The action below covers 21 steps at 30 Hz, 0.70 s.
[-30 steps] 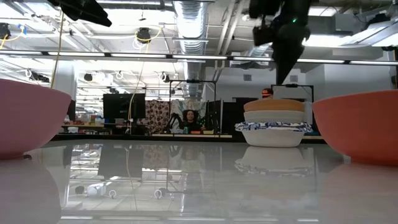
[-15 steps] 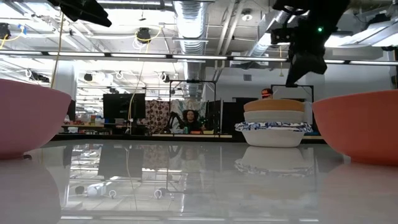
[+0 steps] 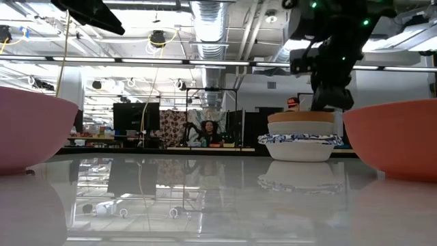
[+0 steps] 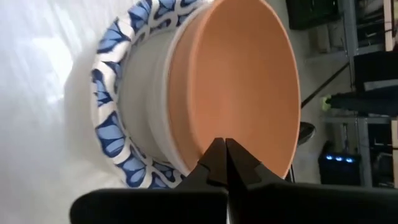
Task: Nest bowls inside each other
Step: Stack the light orange bowl on top of the gray bowl, then stack the orange bowl on top of the light orange bowl
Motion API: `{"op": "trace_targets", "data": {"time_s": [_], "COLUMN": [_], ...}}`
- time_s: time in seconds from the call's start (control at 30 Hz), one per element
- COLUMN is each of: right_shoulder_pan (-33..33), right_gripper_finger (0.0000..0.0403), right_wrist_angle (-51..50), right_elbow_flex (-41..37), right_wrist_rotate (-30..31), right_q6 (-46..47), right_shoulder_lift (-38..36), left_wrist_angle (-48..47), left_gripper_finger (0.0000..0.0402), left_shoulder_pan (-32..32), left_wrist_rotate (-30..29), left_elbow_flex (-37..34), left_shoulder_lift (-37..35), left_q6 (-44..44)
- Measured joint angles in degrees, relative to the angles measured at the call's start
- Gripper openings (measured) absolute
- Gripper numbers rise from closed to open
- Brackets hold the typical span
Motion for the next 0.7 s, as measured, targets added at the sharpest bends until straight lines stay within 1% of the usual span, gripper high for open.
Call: {"op": "trace_targets", "data": {"time_s": [0.2,0.33,0.43,0.53,0.63,0.7], "right_shoulder_pan": [-0.2,0.3,2.2,4.6,7.3,9.4], "right_gripper_finger": [0.0005,0.0006,0.0010,0.0015,0.0018,0.0017], "right_wrist_angle": [1.0,1.2,1.0,-1.0,-5.2,-9.1], "right_elbow_flex": [0.0,0.0,0.0,0.1,0.1,0.1], "right_wrist_rotate": [0.0,0.0,-0.8,-5.2,-11.7,-13.5], "right_q6": [-1.6,-1.4,-0.2,4.5,12.3,18.8], "right_shoulder_lift": [-0.6,-3.0,-5.5,-9.1,-12.6,-14.7], "left_wrist_angle": [0.0,0.1,0.1,0.1,0.1,0.1], "left_gripper_finger": [0.0204,0.0204,0.0204,0.0204,0.0204,0.0204], "left_shoulder_pan": [0.0,0.0,0.0,0.0,0.0,0.0], "left_wrist_rotate": [0.0,-0.1,-0.1,-0.1,-0.1,-0.1], "left_elbow_flex": [0.0,0.0,0.0,0.0,0.0,0.0], "left_shoulder_lift": [-0.1,-0.1,-0.1,-0.1,-0.1,-0.1], "left_q6": [0.7,1.2,1.1,1.1,1.1,1.1]}}
